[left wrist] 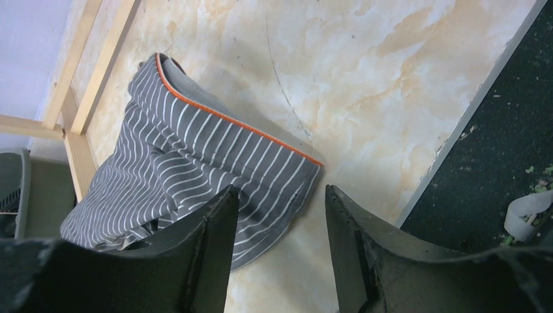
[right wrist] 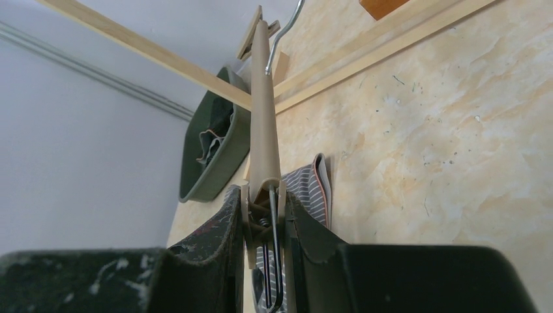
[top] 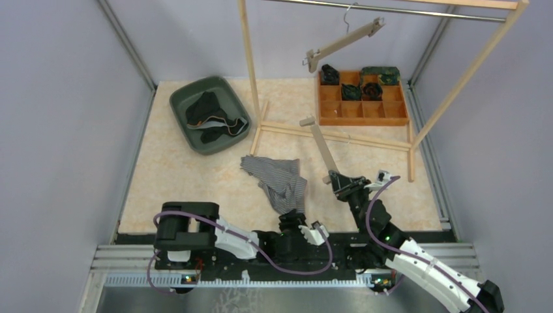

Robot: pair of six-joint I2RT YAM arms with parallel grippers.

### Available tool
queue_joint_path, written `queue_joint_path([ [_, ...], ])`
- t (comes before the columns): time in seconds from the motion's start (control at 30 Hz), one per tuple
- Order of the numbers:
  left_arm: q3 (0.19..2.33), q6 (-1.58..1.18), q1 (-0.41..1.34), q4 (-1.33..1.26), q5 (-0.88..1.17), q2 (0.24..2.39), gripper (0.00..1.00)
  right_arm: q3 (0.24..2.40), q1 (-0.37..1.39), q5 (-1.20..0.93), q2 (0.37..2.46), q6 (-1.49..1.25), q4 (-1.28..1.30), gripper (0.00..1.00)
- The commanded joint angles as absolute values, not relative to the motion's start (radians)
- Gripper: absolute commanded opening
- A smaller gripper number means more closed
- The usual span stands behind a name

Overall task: Clip the underwear to the hanger
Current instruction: Adjust the underwear at the center of the board.

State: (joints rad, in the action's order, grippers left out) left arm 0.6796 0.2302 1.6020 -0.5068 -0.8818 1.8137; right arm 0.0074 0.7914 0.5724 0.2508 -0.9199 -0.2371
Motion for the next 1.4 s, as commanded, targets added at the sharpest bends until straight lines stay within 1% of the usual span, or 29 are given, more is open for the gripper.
queue_joint_path([
  [0.0, 0.71, 0.253, 1.59, -0.541, -0.883, 1.861, 0.57, -0.09, 0.777, 0.576, 0.238, -0.927, -0.28, 0.0],
  [0.1, 0.716, 0.25, 1.583, -0.54, -0.88, 1.885, 0.54, -0.09, 0.777, 0.576, 0.232, -0.929, -0.269, 0.0],
  [0.13, 0.716, 0.246, 1.581, -0.54, -0.875, 1.889, 0.51, -0.09, 0.776, 0.577, 0.227, -0.928, -0.264, 0.0],
  [0.2, 0.708, 0.23, 1.574, -0.539, -0.865, 1.886, 0.41, -0.091, 0.775, 0.578, 0.215, -0.929, -0.253, 0.0],
  [0.23, 0.704, 0.223, 1.57, -0.536, -0.862, 1.878, 0.35, -0.091, 0.776, 0.58, 0.209, -0.93, -0.247, 0.0],
  [0.3, 0.691, 0.209, 1.563, -0.535, -0.847, 1.854, 0.28, -0.093, 0.775, 0.58, 0.197, -0.931, -0.236, 0.0],
  [0.43, 0.654, 0.21, 1.557, -0.568, -0.838, 1.796, 0.21, -0.095, 0.775, 0.581, 0.184, -0.931, -0.226, 0.0],
  [0.53, 0.619, 0.225, 1.555, -0.638, -0.836, 1.739, 0.12, -0.097, 0.775, 0.581, 0.188, -0.933, -0.229, 0.0],
  [0.67, 0.56, 0.215, 1.546, -0.747, -0.812, 1.644, 0.05, -0.094, 0.775, 0.576, 0.203, -0.935, -0.237, 0.0],
  [0.8, 0.505, 0.183, 1.532, -0.839, -0.767, 1.558, 0.0, -0.094, 0.775, 0.564, 0.237, -0.947, -0.269, 0.0],
  [0.97, 0.471, 0.171, 1.522, -0.907, -0.766, 1.533, 0.0, -0.088, 0.775, 0.531, 0.326, -0.984, -0.347, 0.0],
  [1.27, 0.484, 0.152, 1.515, -0.891, -0.793, 1.521, 0.0, -0.085, 0.775, 0.446, 0.555, -1.057, -0.549, 0.0],
  [1.37, 0.491, 0.154, 1.514, -0.872, -0.793, 1.52, 0.0, -0.084, 0.775, 0.442, 0.587, -1.061, -0.577, 0.0],
])
